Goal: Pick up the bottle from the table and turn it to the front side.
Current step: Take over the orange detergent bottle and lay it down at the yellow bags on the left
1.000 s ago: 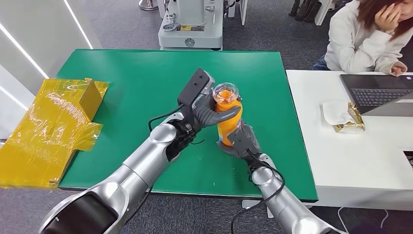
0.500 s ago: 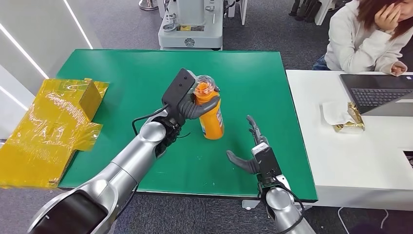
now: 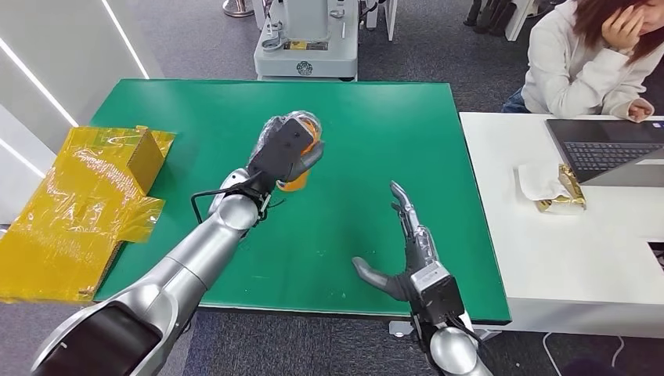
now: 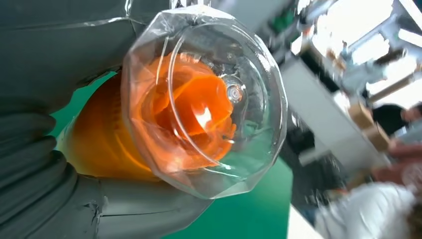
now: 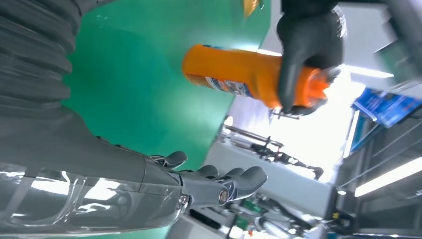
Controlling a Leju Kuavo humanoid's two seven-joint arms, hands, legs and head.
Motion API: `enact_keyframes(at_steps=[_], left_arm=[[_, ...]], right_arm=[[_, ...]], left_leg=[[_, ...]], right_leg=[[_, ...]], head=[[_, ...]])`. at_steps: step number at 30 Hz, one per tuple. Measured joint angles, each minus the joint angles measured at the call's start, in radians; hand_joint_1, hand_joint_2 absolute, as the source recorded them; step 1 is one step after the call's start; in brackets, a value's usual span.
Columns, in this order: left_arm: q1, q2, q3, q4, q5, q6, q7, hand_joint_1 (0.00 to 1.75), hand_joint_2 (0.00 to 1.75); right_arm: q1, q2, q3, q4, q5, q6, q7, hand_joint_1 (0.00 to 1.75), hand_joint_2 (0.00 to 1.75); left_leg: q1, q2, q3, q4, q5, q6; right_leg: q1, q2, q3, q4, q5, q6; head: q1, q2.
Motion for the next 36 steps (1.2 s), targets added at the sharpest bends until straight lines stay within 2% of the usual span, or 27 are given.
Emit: enact_keyframes(at_steps=[4, 7, 9, 22, 36], left_arm=[[-0.037, 0.017, -0.012, 0.017, -0.207, 0.205, 0.032, 1.75, 1.75], [-0.068, 0.033, -0.058, 0.035, -0.441, 0.355, 0.122, 1.75, 1.75], [-0.087, 0.045, -0.091, 0.041, -0.582, 0.397, 0.184, 1.75, 1.75], [-0.115, 0.117, -0.107, 0.071, -1.029, 0.36, 0.391, 1.75, 1.75], [-0.081, 0.169, -0.105, 0.123, -1.148, 0.299, 0.476, 1.75, 1.75]], right_arm=[[0.013, 0.0, 0.012, -0.054, 0.042, -0.007, 0.019, 0.0, 1.75], [0.016, 0.0, 0.014, -0.076, 0.057, -0.008, 0.027, 0.0, 1.75], [0.017, 0.0, 0.014, -0.088, 0.061, -0.008, 0.029, 0.0, 1.75], [0.031, 0.0, 0.008, -0.164, 0.07, 0.018, 0.042, 0.0, 1.75], [0.031, 0.0, 0.002, -0.183, 0.057, 0.022, 0.045, 0.0, 1.75]], left_leg=[[0.0, 0.0, 0.0, 0.0, 0.0, 0.0], [0.0, 0.0, 0.0, 0.0, 0.0, 0.0], [0.0, 0.0, 0.0, 0.0, 0.0, 0.0], [0.0, 0.0, 0.0, 0.0, 0.0, 0.0], [0.0, 0.0, 0.0, 0.0, 0.0, 0.0]], right_leg=[[0.0, 0.0, 0.0, 0.0, 0.0, 0.0], [0.0, 0.0, 0.0, 0.0, 0.0, 0.0], [0.0, 0.0, 0.0, 0.0, 0.0, 0.0], [0.0, 0.0, 0.0, 0.0, 0.0, 0.0], [0.0, 0.0, 0.0, 0.0, 0.0, 0.0]], head=[[0.0, 0.0], [0.0, 0.0], [0.0, 0.0], [0.0, 0.0], [0.0, 0.0]])
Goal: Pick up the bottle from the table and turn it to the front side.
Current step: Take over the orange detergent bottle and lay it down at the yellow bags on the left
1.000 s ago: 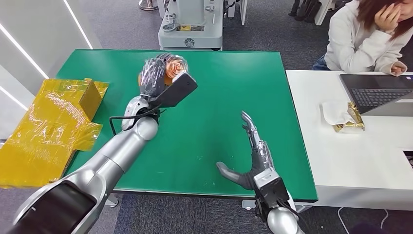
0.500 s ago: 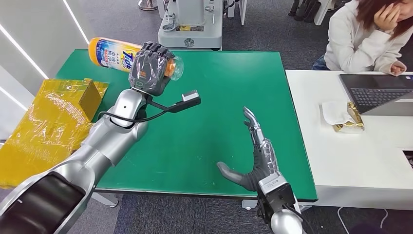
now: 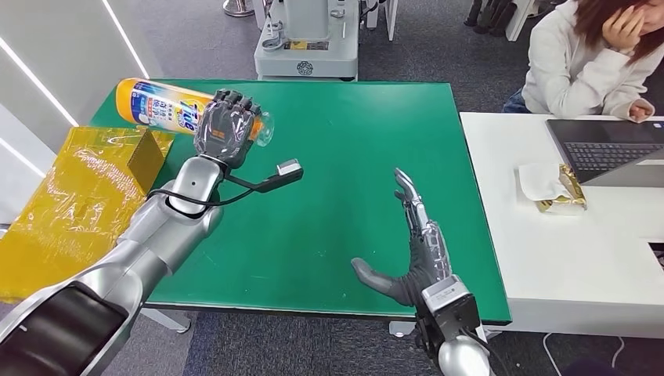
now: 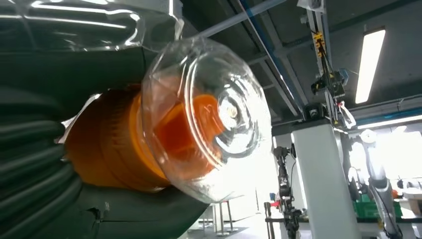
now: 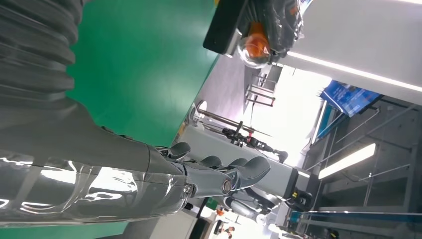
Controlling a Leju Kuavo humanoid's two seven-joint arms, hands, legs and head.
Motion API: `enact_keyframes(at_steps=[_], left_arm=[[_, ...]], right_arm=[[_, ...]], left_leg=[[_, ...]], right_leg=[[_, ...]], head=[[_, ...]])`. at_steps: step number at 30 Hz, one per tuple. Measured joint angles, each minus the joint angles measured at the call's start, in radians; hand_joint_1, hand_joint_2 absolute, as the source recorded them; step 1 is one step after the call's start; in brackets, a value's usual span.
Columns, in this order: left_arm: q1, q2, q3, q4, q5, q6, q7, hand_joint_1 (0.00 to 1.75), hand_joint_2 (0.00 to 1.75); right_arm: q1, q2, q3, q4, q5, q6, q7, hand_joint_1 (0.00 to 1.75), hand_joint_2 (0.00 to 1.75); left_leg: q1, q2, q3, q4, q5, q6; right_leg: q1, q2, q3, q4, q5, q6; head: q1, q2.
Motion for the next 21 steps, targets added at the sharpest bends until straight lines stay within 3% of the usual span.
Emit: enact_keyframes(at_steps=[4, 10, 17, 21], left_arm=[[0.019, 0.025, 0.01, 0.018, -0.03, -0.03, 0.036, 1.75, 1.75], [0.048, 0.08, 0.043, 0.059, -0.085, -0.165, 0.1, 1.75, 1.75], [0.068, 0.116, 0.054, 0.078, -0.095, -0.206, 0.116, 1.75, 1.75], [0.079, 0.126, 0.065, 0.088, -0.089, -0.282, 0.119, 1.75, 1.75]], right_arm=[[0.004, 0.0, -0.001, 0.0, -0.001, 0.002, 0.001, 0.0, 1.75], [0.02, 0.0, -0.002, 0.006, -0.004, 0.0, -0.001, 0.0, 1.75], [0.028, 0.0, -0.004, 0.01, -0.004, -0.001, -0.001, 0.0, 1.75], [0.032, -0.001, -0.005, 0.011, -0.004, -0.002, 0.0, 0.0, 1.75]], left_leg=[[0.0, 0.0, 0.0, 0.0, 0.0, 0.0], [0.0, 0.0, 0.0, -0.001, 0.0, 0.0], [0.0, 0.0, 0.0, -0.001, 0.0, 0.0], [0.0, 0.001, 0.0, -0.001, 0.0, 0.0]], right_leg=[[0.0, 0.001, 0.0, 0.0, 0.0, 0.0], [0.0, 0.001, -0.001, 0.0, 0.0, -0.001], [0.0, 0.0, 0.0, 0.0, -0.001, -0.001], [0.0, 0.001, 0.0, 0.0, 0.0, -0.001]], head=[[0.0, 0.0], [0.0, 0.0], [0.0, 0.0], [0.0, 0.0]])
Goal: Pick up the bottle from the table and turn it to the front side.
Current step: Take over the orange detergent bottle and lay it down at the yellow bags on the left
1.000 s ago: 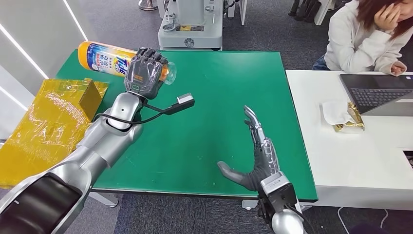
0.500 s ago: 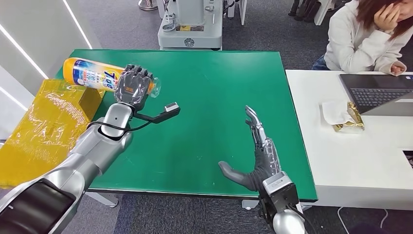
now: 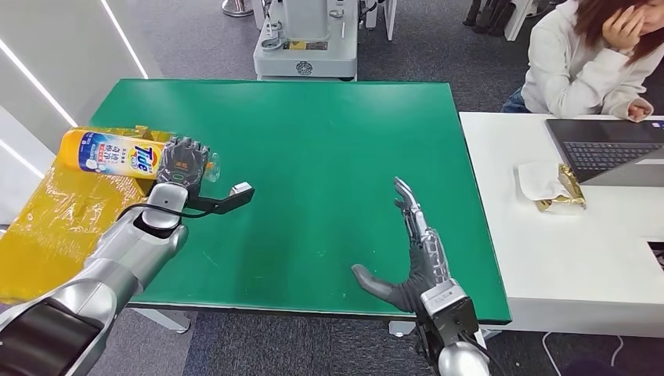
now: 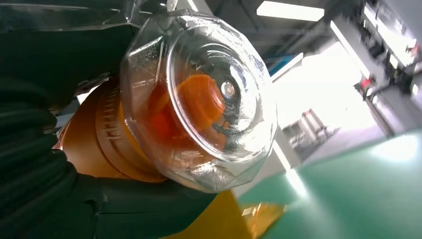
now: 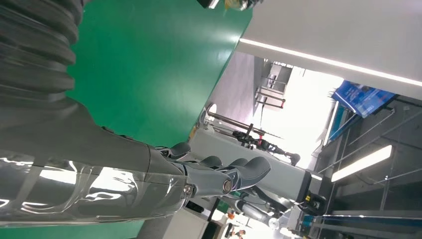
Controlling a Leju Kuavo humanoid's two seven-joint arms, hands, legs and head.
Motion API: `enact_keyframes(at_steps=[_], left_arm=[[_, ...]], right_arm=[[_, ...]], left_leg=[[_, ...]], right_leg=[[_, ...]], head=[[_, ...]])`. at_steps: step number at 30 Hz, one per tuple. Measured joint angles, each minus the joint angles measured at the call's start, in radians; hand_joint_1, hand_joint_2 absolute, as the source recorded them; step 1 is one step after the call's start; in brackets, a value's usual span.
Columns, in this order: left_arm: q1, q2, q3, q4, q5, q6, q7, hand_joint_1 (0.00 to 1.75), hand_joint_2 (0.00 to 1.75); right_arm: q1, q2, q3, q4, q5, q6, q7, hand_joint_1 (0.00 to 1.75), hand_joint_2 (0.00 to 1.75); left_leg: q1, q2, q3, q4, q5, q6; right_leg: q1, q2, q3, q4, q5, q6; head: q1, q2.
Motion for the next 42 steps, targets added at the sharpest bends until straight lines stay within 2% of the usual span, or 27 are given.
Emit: enact_keyframes(at_steps=[4, 13, 18, 28, 34, 36, 42], left_arm=[[0.029, 0.012, 0.022, 0.01, 0.011, -0.054, -0.001, 1.75, 1.75], [0.11, 0.023, 0.055, 0.02, 0.016, -0.054, -0.033, 1.75, 1.75], [0.133, 0.021, 0.083, 0.02, 0.032, -0.067, -0.135, 1.75, 1.75], [0.146, 0.004, 0.109, 0.02, 0.03, -0.117, -0.235, 1.75, 1.75], [0.132, -0.021, 0.124, 0.02, 0.061, -0.215, -0.336, 1.75, 1.75], [0.12, -0.03, 0.141, 0.02, 0.076, -0.258, -0.324, 1.75, 1.75], [0.088, -0.024, 0.196, 0.026, 0.091, -0.365, -0.216, 1.75, 1.75]], right_arm=[[0.001, -0.007, -0.004, 0.004, -0.019, 0.0, -0.002, 0.0, 1.75], [0.0, -0.015, -0.006, 0.015, -0.035, 0.0, -0.012, 0.0, 1.75], [0.0, -0.016, -0.006, 0.016, -0.034, 0.011, 0.003, 0.0, 1.75], [-0.007, -0.015, -0.006, 0.0, -0.017, 0.037, 0.039, 0.0, 1.75], [-0.021, -0.014, -0.005, 0.008, -0.017, 0.064, 0.033, 0.0, 1.75], [-0.026, -0.012, -0.005, 0.012, -0.017, 0.073, 0.034, 0.0, 1.75], [-0.034, -0.006, -0.005, 0.022, -0.016, 0.102, 0.039, 0.0, 1.75]], left_leg=[[0.0, 0.0, 0.0, 0.0, 0.0, 0.0], [0.0, 0.0, 0.0, 0.0, 0.0, 0.0], [0.0, 0.0, 0.0, 0.0, 0.0, 0.0], [0.0, 0.0, 0.0, 0.0, 0.0, 0.0], [0.0, 0.0, 0.0, 0.0, 0.0, 0.0], [0.0, 0.0, 0.0, 0.0, 0.0, 0.0], [0.0, 0.0, 0.0, 0.0, 0.0, 0.0]], right_leg=[[0.0, 0.0, 0.0, 0.0, 0.0, 0.0], [0.0, 0.0, 0.0, 0.0, 0.0, 0.0], [0.0, 0.0, 0.0, 0.0, 0.0, 0.0], [0.0, 0.0, 0.0, 0.0, 0.0, 0.0], [0.0, -0.001, 0.0, 0.0, 0.0, 0.0], [0.0, 0.0, 0.0, 0.0, 0.0, 0.0], [0.0, 0.0, 0.0, 0.0, 0.0, 0.0]], head=[[0.0, 0.0], [0.0, 0.0], [0.0, 0.0], [0.0, 0.0], [0.0, 0.0], [0.0, 0.0], [0.0, 0.0]])
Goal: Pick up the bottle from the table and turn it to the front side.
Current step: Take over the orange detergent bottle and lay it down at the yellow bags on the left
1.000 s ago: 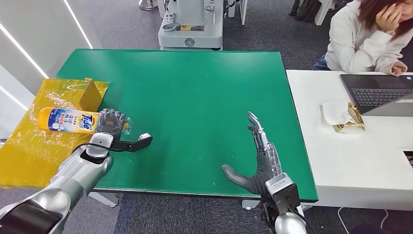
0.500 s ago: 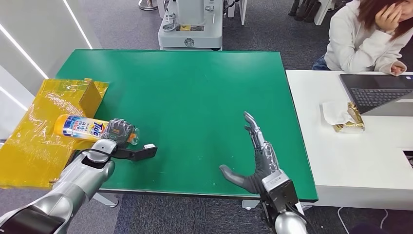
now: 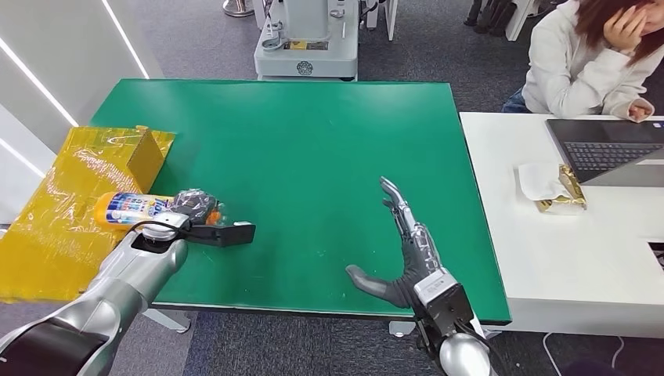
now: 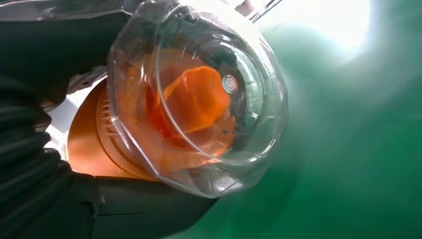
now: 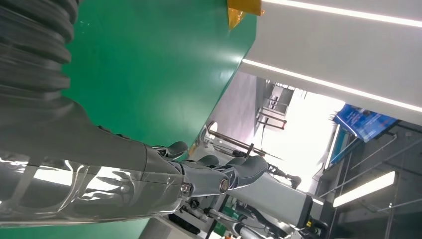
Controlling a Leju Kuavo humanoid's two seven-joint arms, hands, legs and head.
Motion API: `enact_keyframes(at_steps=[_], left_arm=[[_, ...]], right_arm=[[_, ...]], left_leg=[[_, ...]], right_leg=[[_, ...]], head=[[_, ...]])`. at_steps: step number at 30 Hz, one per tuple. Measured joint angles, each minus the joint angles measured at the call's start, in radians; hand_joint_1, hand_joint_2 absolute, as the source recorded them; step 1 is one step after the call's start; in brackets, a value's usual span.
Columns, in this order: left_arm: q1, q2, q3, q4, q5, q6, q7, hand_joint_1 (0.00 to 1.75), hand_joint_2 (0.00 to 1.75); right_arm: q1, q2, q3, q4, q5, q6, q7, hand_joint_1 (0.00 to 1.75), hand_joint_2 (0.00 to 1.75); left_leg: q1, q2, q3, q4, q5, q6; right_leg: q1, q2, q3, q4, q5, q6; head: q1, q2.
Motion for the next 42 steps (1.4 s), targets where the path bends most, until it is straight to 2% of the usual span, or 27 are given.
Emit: enact_keyframes(at_steps=[9, 16, 21, 28, 36, 42], left_arm=[[0.016, 0.038, 0.084, 0.017, 0.029, -0.022, 0.126, 1.75, 1.75], [0.024, 0.052, 0.114, 0.021, 0.025, -0.026, 0.16, 1.71, 1.75], [0.04, 0.062, 0.124, 0.022, 0.007, 0.03, 0.123, 1.75, 1.75], [0.085, 0.07, 0.125, 0.022, -0.025, 0.21, 0.056, 1.75, 1.75], [0.091, 0.07, 0.125, 0.022, -0.034, 0.232, 0.046, 1.75, 1.75], [0.103, 0.065, 0.125, 0.022, -0.078, 0.282, 0.015, 1.75, 1.75]], right_arm=[[-0.004, 0.006, -0.006, 0.01, 0.015, 0.044, 0.018, 0.0, 1.75], [-0.021, 0.022, -0.012, 0.026, 0.023, 0.065, 0.024, 0.0, 1.75], [-0.034, 0.024, -0.012, 0.05, 0.018, 0.082, 0.012, 0.0, 1.75], [-0.06, 0.024, -0.009, 0.098, 0.004, 0.092, -0.003, 0.0, 1.75], [-0.069, 0.024, -0.007, 0.121, 0.002, 0.091, -0.003, 0.0, 1.75], [-0.073, 0.024, 0.0, 0.138, -0.001, 0.07, -0.012, 0.0, 1.75]], left_leg=[[0.0, 0.0, 0.0, 0.0, 0.0, 0.0], [0.0, 0.0, 0.0, 0.0, 0.0, 0.0], [0.0, 0.0, 0.0, 0.0, 0.0, 0.0], [0.0, 0.0, 0.0, 0.0, 0.001, -0.001], [0.0, 0.0, 0.0, 0.0, 0.001, -0.001], [0.0, 0.0, 0.0, 0.0, 0.001, -0.001]], right_leg=[[0.0, 0.0, 0.0, 0.0, 0.0, 0.0], [0.0, 0.0, 0.0, 0.0, 0.0, 0.0], [0.0, 0.0, 0.0, 0.0, 0.0, 0.0], [0.0, 0.0, 0.0, 0.0, 0.0, 0.0], [0.0, 0.0, 0.001, 0.0, 0.0, 0.0], [0.0, 0.0, 0.0, 0.0, 0.0, 0.0]], head=[[0.0, 0.0], [0.0, 0.0], [0.0, 0.0], [0.0, 0.0], [0.0, 0.0], [0.0, 0.0]])
